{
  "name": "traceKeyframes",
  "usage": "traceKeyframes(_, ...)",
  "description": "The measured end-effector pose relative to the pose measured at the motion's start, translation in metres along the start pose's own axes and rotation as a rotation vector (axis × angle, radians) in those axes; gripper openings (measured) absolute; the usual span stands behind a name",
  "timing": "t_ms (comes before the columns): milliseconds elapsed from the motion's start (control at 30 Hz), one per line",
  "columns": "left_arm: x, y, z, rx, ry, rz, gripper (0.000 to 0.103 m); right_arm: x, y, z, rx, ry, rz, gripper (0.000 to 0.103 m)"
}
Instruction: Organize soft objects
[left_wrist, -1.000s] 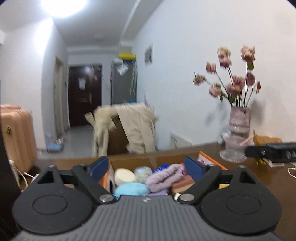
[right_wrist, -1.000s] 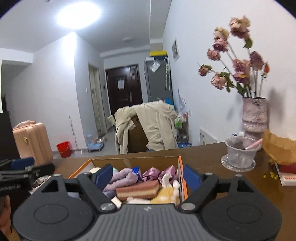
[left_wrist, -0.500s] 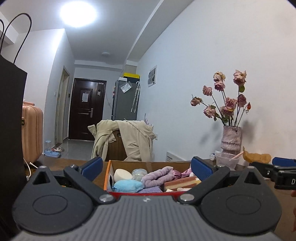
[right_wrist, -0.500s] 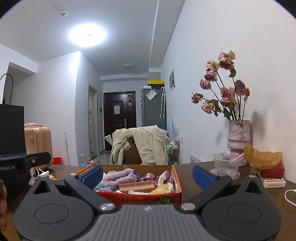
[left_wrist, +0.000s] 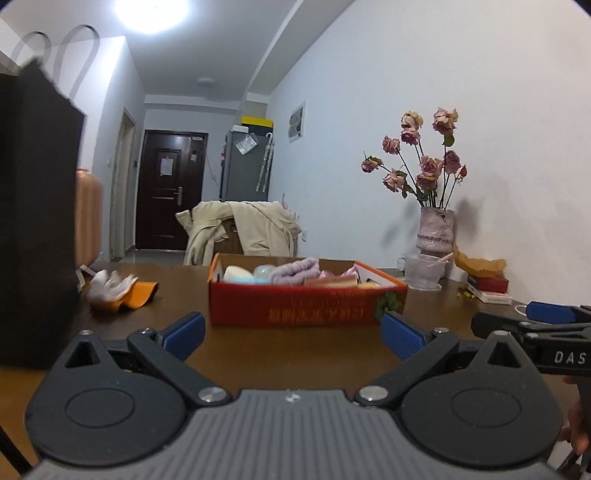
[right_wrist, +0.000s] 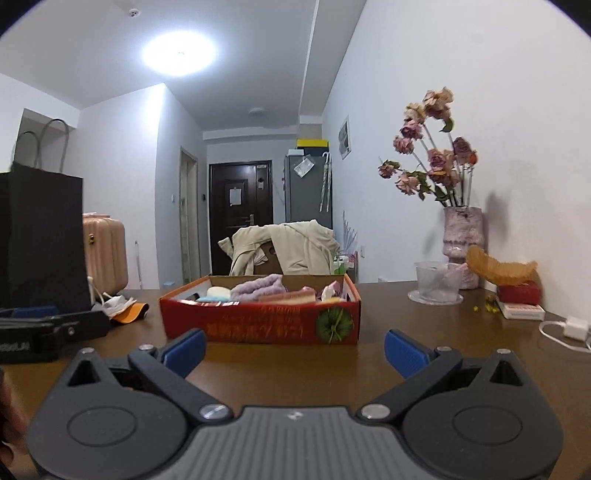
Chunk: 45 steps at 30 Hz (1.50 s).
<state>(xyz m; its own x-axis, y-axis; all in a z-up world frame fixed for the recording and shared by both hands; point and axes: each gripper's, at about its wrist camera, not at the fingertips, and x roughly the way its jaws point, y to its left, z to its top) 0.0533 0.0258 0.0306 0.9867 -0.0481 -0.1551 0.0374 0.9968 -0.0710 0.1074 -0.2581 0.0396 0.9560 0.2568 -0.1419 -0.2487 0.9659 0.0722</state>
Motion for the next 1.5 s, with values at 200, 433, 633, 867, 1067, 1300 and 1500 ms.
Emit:
traceKeyframes(200, -0.038, 0.003, -0.023, 0.003, -0.029, 0.002, 0.103, -0.035, 0.016, -0.026, 0.024, -0.116, -0.047, 0.103)
traceKeyframes(433, -0.037, 0.010, -0.018, -0.034, -0.033, 0.000, 0.103, -0.034, 0.021, -0.026, 0.016, -0.108, -0.041, 0.103)
traceKeyframes(633, -0.037, 0.011, -0.018, -0.026, -0.031, 0.002, 0.103, -0.032, 0.020, -0.026, 0.021, -0.094, -0.037, 0.103)
traceKeyframes(867, -0.035, 0.008, -0.018, -0.020, -0.019, 0.001, 0.103, -0.022, 0.016, -0.029, 0.043, -0.028, -0.048, 0.103)
traceKeyframes(1067, -0.034, 0.007, -0.018, -0.015, -0.014, -0.001, 0.103, -0.022, 0.014, -0.029, 0.046, -0.034, -0.049, 0.103)
traceKeyframes(1300, -0.034, 0.006, -0.019, -0.017, -0.018, 0.001, 0.103, -0.023, 0.015, -0.028, 0.044, -0.036, -0.049, 0.103)
traceKeyframes(1500, -0.033, 0.006, -0.019, -0.013, -0.016, -0.010, 0.103, -0.024, 0.015, -0.028, 0.045, -0.041, -0.053, 0.103)
